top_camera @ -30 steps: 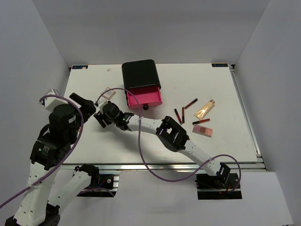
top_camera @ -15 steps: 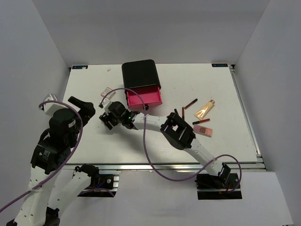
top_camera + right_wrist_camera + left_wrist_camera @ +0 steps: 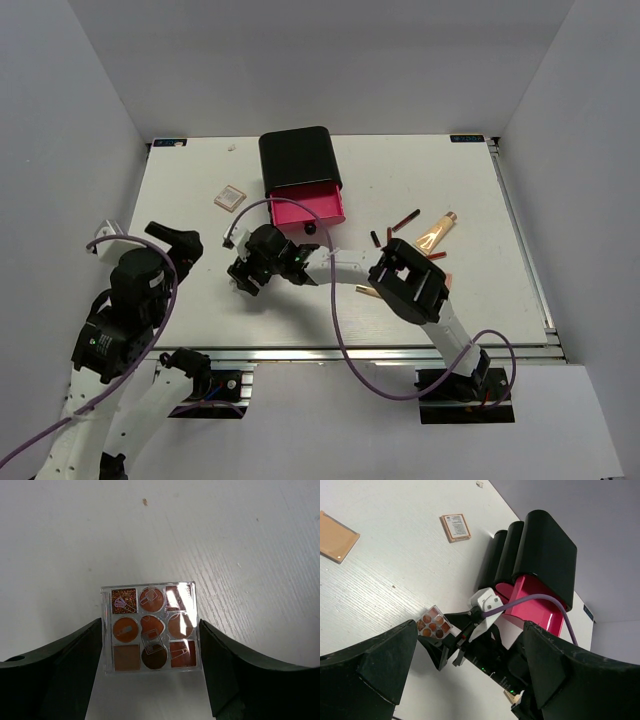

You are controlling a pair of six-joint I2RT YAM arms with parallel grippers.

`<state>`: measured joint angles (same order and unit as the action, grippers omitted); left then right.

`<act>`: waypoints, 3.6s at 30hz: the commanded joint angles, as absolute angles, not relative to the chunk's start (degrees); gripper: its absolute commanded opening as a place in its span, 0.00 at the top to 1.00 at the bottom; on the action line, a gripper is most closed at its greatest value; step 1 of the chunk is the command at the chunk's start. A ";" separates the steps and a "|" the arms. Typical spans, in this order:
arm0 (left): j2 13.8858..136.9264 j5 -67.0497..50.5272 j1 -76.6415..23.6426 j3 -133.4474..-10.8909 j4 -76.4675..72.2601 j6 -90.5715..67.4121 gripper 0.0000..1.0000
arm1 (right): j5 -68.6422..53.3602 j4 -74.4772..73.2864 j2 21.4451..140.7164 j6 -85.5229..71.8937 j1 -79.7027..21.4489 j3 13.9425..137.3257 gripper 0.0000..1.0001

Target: Organize the makeup

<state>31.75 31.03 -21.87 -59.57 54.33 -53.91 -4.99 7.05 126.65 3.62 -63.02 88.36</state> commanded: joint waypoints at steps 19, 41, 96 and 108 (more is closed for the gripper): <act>28.74 31.11 -21.62 -54.93 50.37 -56.87 0.05 | -12.32 15.91 97.74 6.94 -62.32 77.87 0.98; 33.75 31.46 -21.62 -51.94 44.03 -58.71 0.06 | 15.90 -6.50 101.79 -12.82 -45.44 90.36 1.00; 89.02 7.46 26.72 -58.35 37.70 -71.27 0.02 | -25.66 8.00 75.94 1.32 -25.49 58.45 0.18; 102.39 8.17 27.33 -65.04 47.37 -73.48 0.02 | -26.28 8.26 76.64 0.35 -22.41 58.18 0.18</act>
